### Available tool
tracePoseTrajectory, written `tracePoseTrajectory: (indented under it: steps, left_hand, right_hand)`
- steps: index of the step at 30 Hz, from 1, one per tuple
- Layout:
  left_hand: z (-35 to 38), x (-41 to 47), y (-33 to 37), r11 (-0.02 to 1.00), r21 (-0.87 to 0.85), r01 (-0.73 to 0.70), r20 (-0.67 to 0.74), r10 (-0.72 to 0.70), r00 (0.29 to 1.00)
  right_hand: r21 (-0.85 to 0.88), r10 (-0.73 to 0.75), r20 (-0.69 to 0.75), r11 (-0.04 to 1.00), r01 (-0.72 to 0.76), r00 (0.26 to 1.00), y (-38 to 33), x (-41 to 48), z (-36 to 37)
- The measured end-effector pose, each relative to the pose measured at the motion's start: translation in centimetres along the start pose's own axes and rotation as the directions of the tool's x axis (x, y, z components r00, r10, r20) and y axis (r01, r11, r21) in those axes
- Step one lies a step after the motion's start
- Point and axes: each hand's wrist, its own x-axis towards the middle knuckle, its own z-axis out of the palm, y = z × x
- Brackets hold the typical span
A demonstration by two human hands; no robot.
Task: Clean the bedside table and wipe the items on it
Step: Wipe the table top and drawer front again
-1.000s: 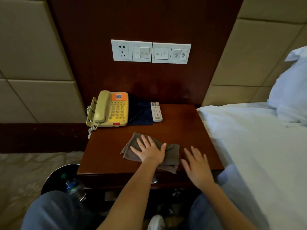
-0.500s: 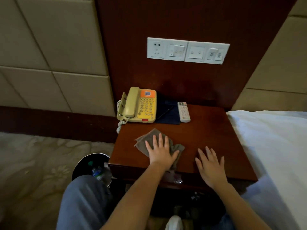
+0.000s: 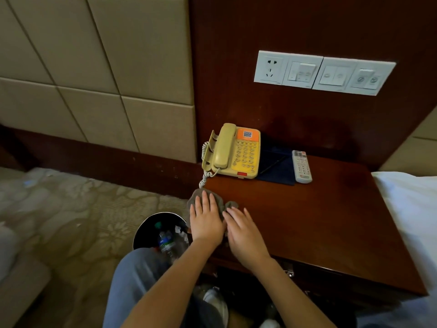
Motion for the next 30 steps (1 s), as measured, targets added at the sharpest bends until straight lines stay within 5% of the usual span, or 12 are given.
tracePoseTrajectory:
  steps: [7, 12, 20, 25, 30]
  left_hand:
    - [-1.7, 3.7, -0.5, 0.928, -0.305, 0.212, 0.113, -0.186, 0.976]
    - [-2.4, 5.5, -2.7, 0.636, -0.678, 0.368, 0.375, -0.13, 0.918]
    - [-1.1, -0.3, -5.8, 0.302, -0.883, 0.36, 0.38, 0.008, 0.925]
    - [-0.2, -2.9, -6.5, 0.285, -0.888, 0.362, 0.367, -0.036, 0.929]
    - [-0.3, -2.2, -5.9, 0.391, -0.857, 0.335, 0.326, -0.091, 0.941]
  right_hand:
    - [-0.075, 0.094, -0.054, 0.992, -0.097, 0.994, 4.7, -1.8, -1.7]
    - [-0.096, 0.178, -0.036, 0.979, -0.181, 0.983, 6.4, -3.8, -3.4]
    - [-0.103, 0.14, -0.022, 0.985, -0.141, 0.99, 3.5, -2.3, -3.5]
    - [-0.118, 0.049, 0.098, 0.992, -0.038, 0.994, 0.8, -1.3, -3.0]
    - [-0.096, 0.053, 0.175, 0.995, -0.037, 0.983, 0.0, -1.5, -2.2]
